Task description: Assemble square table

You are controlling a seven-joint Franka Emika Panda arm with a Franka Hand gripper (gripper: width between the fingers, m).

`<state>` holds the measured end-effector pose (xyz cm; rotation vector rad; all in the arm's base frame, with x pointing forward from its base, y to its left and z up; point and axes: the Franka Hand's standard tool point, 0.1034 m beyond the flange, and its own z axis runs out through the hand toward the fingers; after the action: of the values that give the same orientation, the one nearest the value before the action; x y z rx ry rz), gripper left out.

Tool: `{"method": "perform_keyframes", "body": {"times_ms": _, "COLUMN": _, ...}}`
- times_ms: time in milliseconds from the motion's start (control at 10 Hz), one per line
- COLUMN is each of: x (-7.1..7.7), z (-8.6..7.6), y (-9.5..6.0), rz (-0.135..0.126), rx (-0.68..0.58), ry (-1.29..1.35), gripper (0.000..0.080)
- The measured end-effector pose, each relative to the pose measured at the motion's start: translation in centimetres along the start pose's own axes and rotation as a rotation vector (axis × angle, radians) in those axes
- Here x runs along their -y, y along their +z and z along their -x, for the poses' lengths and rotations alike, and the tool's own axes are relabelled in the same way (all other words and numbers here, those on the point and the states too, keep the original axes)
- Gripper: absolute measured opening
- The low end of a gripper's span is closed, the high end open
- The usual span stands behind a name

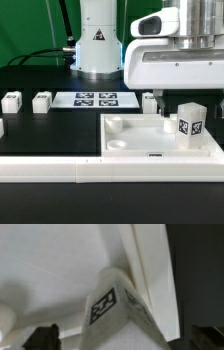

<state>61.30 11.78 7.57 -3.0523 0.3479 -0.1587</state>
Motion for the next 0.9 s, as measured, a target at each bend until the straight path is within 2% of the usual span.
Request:
{"method": "perform_keyframes", "body": {"times_ms": 600, "x": -0.17, "z": 0.02, "y": 0.04, "rz": 0.031, "rx": -0.001, "ry": -0.351, "gripper": 0.0649}}
{"method": "perform_keyframes", "body": {"times_ms": 900, "x": -0.21, "z": 0.00, "y": 0.04, "rz": 0.040, "rx": 0.000, "ry": -0.431, "gripper": 0.0649}}
